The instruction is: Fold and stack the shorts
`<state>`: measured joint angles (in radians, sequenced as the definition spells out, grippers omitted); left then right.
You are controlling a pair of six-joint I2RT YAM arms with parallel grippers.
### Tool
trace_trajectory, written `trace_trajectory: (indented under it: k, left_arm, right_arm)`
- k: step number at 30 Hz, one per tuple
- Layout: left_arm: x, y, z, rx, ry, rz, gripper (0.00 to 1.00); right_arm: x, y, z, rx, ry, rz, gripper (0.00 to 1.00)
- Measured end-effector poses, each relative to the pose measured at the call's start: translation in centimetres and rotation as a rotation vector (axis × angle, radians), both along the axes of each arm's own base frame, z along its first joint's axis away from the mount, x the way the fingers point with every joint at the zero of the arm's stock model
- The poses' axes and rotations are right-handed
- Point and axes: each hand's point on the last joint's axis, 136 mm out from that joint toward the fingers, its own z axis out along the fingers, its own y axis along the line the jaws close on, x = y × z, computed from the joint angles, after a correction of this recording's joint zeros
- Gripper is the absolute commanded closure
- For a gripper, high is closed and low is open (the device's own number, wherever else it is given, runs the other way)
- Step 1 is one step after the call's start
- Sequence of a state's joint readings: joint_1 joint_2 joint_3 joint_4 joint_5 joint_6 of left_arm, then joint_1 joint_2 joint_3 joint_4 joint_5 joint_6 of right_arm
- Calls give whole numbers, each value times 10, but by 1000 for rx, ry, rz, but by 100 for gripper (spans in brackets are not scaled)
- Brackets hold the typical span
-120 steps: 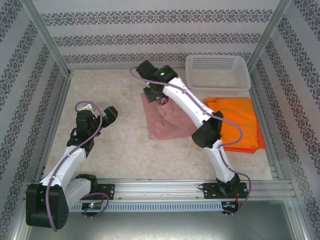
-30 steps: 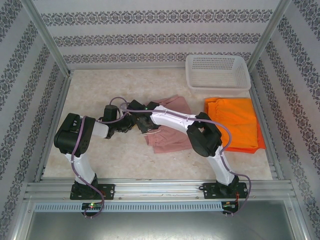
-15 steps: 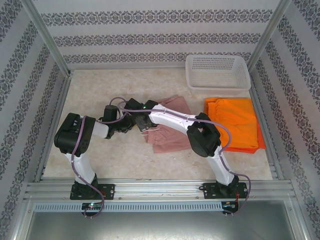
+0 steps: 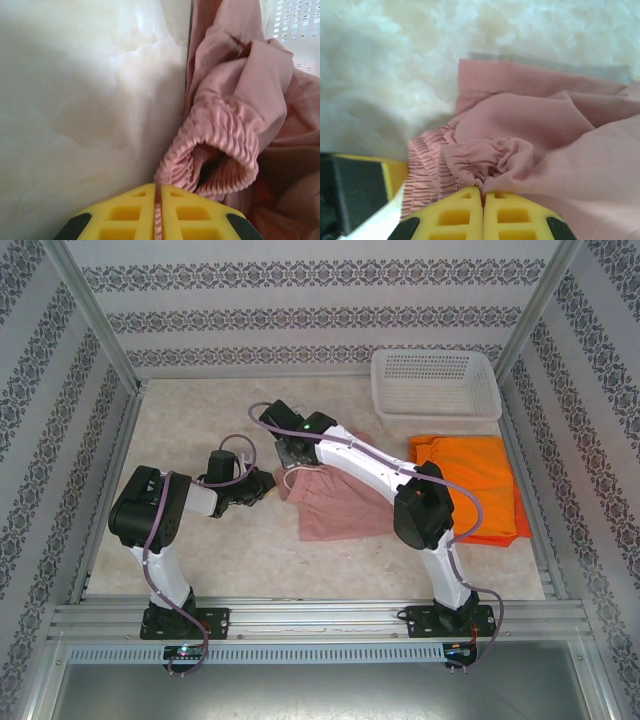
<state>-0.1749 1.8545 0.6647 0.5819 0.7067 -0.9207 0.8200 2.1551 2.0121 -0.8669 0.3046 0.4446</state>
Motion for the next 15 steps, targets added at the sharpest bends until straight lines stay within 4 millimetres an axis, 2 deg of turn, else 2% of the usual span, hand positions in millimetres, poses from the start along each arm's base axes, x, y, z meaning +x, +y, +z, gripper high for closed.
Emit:
trace_trajectory:
  k: [3, 8, 11, 12, 15]
  left_arm:
    - [0, 0, 0, 0, 0, 0, 89]
    - [0, 0, 0, 0, 0, 0, 88]
    - [-1, 1, 1, 4, -5, 6, 85]
    - [-1, 3, 1, 12, -5, 16, 82]
    - [-7, 11, 7, 37, -27, 46, 68]
  right_arm:
    - [4, 15, -6, 46, 19, 9, 94]
    - [-7, 36, -56, 104, 157, 26, 81]
    - [-15, 46, -84, 156, 256, 19, 69]
    - [-15, 48, -89, 180, 277, 14, 63]
    - [-9, 46, -81, 273, 327, -19, 49]
